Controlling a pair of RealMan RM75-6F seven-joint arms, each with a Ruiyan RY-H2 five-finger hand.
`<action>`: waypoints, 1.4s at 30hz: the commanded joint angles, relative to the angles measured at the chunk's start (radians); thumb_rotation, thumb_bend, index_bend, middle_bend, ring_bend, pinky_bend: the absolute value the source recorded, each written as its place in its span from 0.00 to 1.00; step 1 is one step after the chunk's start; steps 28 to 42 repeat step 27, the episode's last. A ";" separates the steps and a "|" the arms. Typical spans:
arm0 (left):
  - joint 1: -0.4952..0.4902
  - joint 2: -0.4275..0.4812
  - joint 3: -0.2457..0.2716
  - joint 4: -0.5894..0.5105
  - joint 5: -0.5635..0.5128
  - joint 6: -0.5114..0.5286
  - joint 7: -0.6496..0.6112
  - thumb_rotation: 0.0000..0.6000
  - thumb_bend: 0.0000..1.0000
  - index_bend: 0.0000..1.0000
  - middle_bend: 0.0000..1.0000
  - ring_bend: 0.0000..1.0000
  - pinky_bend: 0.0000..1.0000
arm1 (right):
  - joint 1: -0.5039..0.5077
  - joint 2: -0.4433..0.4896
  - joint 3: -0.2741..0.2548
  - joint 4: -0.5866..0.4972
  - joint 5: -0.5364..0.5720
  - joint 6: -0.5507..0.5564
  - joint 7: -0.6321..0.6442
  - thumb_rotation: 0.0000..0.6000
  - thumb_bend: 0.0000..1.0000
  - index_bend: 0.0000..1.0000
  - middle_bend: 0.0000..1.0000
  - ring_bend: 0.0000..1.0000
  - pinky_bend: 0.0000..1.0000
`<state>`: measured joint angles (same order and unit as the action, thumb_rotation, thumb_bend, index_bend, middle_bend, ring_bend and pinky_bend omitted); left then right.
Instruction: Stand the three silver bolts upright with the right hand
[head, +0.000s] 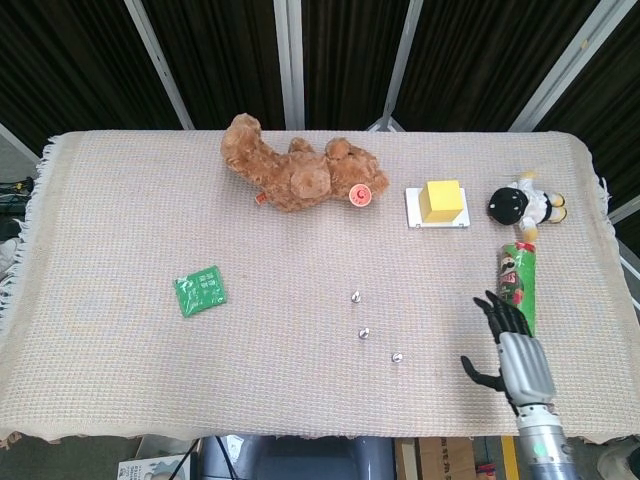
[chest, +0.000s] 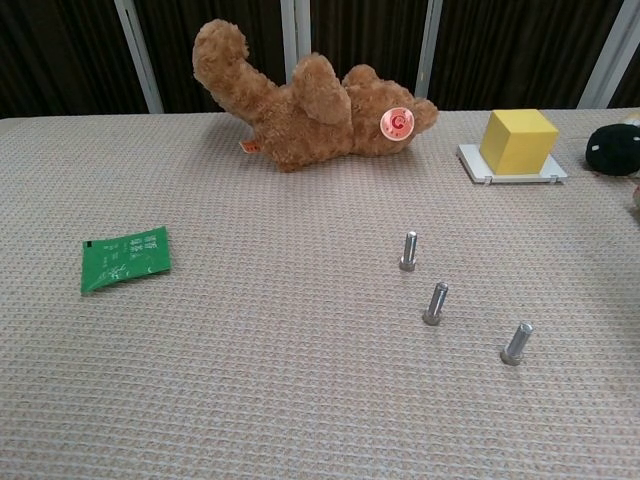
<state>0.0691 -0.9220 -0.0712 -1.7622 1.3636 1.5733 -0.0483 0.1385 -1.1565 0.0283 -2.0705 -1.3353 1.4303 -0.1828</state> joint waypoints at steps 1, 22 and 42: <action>0.002 0.005 0.006 -0.002 0.006 -0.003 -0.005 1.00 0.08 0.11 0.03 0.01 0.08 | -0.054 0.094 -0.043 0.070 -0.133 0.067 0.064 1.00 0.31 0.06 0.00 0.00 0.01; -0.003 0.021 0.044 0.073 0.180 0.037 -0.100 1.00 0.08 0.10 0.04 0.00 0.08 | -0.138 0.065 -0.027 0.308 -0.274 0.236 0.031 1.00 0.31 0.02 0.00 0.00 0.01; -0.026 -0.006 0.050 0.105 0.240 0.037 -0.090 1.00 0.08 0.11 0.04 0.00 0.08 | -0.136 0.087 -0.031 0.300 -0.265 0.208 0.050 1.00 0.31 0.02 0.00 0.00 0.01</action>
